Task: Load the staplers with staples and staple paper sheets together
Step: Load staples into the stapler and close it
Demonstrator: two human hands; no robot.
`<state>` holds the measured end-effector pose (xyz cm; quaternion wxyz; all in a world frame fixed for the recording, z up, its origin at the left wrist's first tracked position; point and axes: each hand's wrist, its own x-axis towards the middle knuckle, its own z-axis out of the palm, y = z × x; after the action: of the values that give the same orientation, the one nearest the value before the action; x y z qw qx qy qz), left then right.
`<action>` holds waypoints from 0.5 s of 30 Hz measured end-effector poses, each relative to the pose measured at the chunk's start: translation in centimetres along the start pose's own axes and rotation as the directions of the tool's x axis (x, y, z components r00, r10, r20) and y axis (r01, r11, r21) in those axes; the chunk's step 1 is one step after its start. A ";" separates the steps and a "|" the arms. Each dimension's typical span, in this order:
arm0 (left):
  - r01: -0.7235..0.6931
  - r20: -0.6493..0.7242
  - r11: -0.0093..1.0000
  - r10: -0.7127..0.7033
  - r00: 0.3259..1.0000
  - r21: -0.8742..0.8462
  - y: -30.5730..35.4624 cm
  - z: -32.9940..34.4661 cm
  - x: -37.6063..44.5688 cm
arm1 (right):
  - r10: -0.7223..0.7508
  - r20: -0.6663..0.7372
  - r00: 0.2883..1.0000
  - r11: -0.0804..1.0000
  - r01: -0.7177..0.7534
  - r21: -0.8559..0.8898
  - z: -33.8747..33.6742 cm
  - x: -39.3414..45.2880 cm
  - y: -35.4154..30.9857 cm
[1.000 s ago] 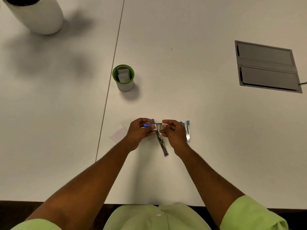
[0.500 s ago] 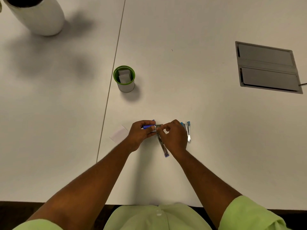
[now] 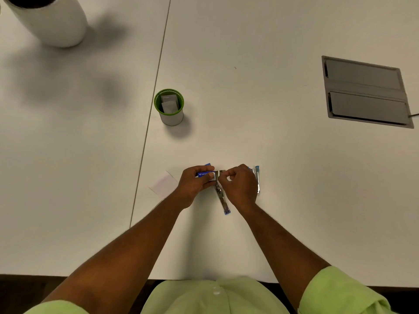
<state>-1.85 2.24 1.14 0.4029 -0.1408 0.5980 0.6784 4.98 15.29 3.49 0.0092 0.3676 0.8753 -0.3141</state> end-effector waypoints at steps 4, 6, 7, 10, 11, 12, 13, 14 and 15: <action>0.016 0.001 1.000 -0.016 1.000 -0.010 0.0 0.1 0.0 | -0.013 0.011 1.000 1.000 0.013 0.006 -0.1 0.1 0.2; 0.015 0.005 1.000 -0.015 1.000 -0.004 0.1 0.1 0.0 | -0.020 0.014 1.000 1.000 0.021 -0.010 -0.1 0.1 0.4; 0.015 0.009 1.000 -0.015 1.000 -0.001 0.1 0.1 -0.1 | -0.020 0.015 1.000 1.000 0.021 -0.015 -0.1 0.1 0.4; 0.018 0.012 1.000 -0.019 1.000 0.005 0.1 0.0 -0.1 | -0.042 0.028 0.999 0.998 0.043 -0.042 -0.2 0.2 0.2; 0.019 0.011 1.000 -0.019 1.000 0.004 0.1 0.0 -0.1 | -0.062 0.035 0.997 0.996 0.064 -0.061 -0.2 0.2 0.2; 0.019 0.010 1.000 -0.019 1.000 0.000 0.1 0.1 -0.2 | -0.085 0.042 0.995 0.993 0.088 -0.082 -0.3 0.3 0.1; 0.019 0.008 1.000 -0.019 1.000 -0.004 0.1 0.1 -0.2 | -0.107 0.048 0.993 0.989 0.111 -0.102 -0.3 0.3 0.1; 0.018 0.007 1.000 -0.018 1.000 -0.005 0.0 0.1 -0.2 | -0.124 0.053 0.991 0.984 0.130 -0.121 -0.3 0.3 -0.1; 0.015 0.011 1.000 -0.015 1.000 -0.006 0.0 0.1 -0.2 | -0.137 0.056 0.989 0.980 0.143 -0.138 -0.3 0.3 -0.2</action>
<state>-1.74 2.26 1.31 0.4109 -0.1429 0.5929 0.6777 4.69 15.51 3.76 0.0334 0.2960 0.9186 -0.2597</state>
